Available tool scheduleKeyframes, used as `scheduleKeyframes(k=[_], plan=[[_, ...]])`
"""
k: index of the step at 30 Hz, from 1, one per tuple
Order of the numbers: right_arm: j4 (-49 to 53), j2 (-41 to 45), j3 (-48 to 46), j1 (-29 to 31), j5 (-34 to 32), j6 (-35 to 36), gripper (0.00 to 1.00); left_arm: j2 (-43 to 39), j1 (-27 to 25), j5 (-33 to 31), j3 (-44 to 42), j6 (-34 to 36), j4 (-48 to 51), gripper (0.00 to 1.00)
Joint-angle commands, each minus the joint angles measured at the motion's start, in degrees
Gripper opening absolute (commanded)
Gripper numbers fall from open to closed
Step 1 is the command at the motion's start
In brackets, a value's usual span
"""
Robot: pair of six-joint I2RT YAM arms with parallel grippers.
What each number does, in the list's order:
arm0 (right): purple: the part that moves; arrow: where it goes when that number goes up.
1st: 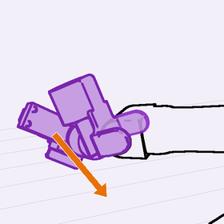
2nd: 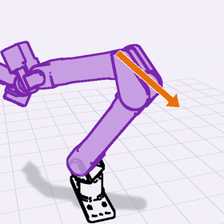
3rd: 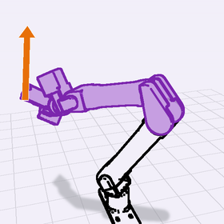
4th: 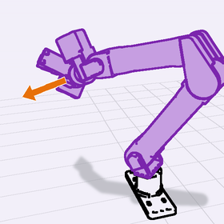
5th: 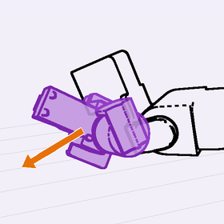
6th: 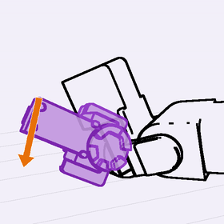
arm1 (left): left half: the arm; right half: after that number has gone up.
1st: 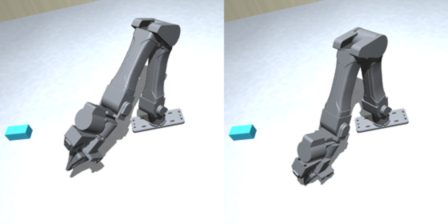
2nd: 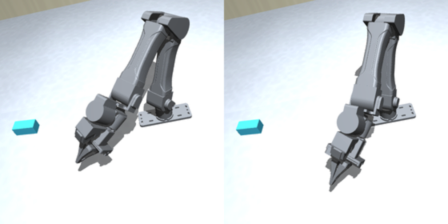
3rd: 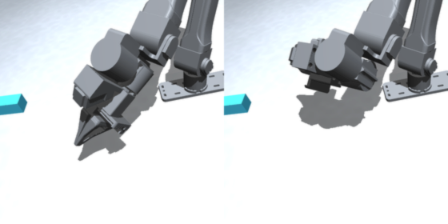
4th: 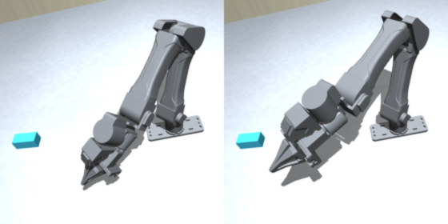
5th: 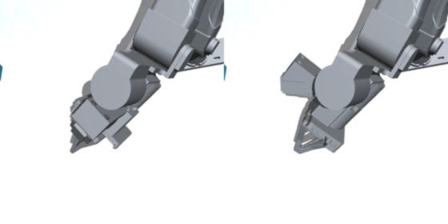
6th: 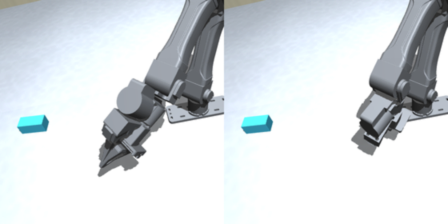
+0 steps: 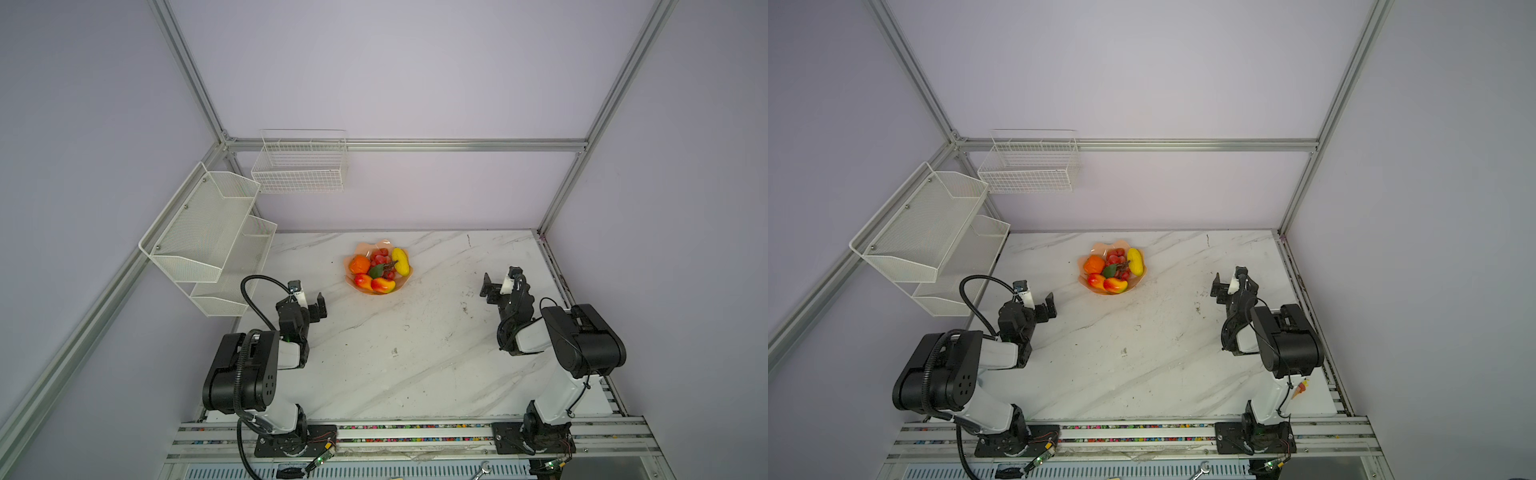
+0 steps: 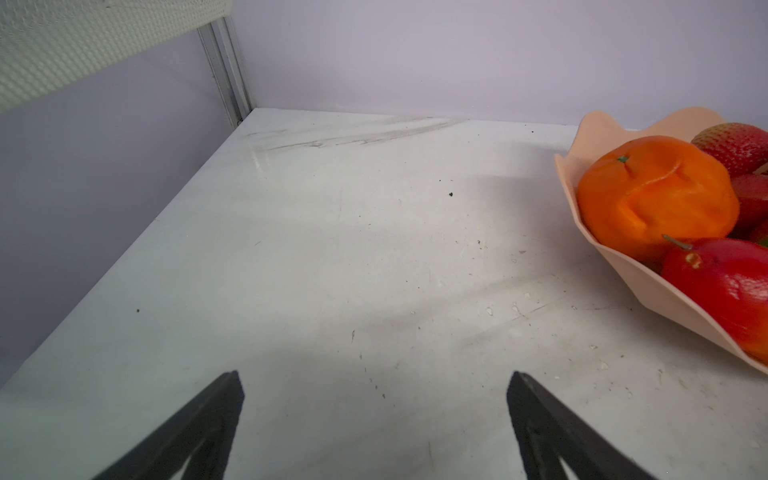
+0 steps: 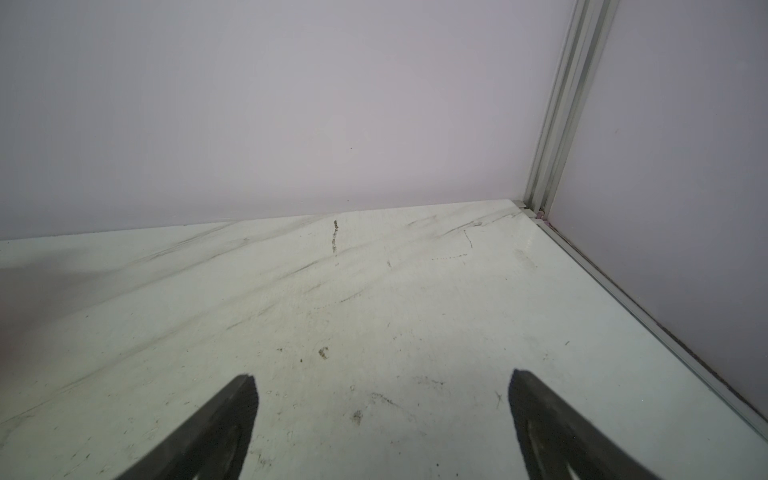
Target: Place and organize the fake fruits in the fruit bowl
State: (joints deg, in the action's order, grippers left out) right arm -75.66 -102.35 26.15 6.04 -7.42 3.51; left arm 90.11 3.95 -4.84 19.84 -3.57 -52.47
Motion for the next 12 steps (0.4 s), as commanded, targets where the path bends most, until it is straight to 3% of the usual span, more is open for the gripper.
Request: scheduleKeyframes(k=[1, 12], plan=[[-1.47, 0.22, 0.5, -0.24, 0.3, 0.61, 0.97, -0.51, -0.15, 0.57, 0.73, 1.11, -3.33, 1.0], [-0.54, 0.18, 0.88, -0.68, 1.3, -0.04, 0.97, -0.48, -0.15, 0.54, 0.77, 1.11, -3.36, 1.0]])
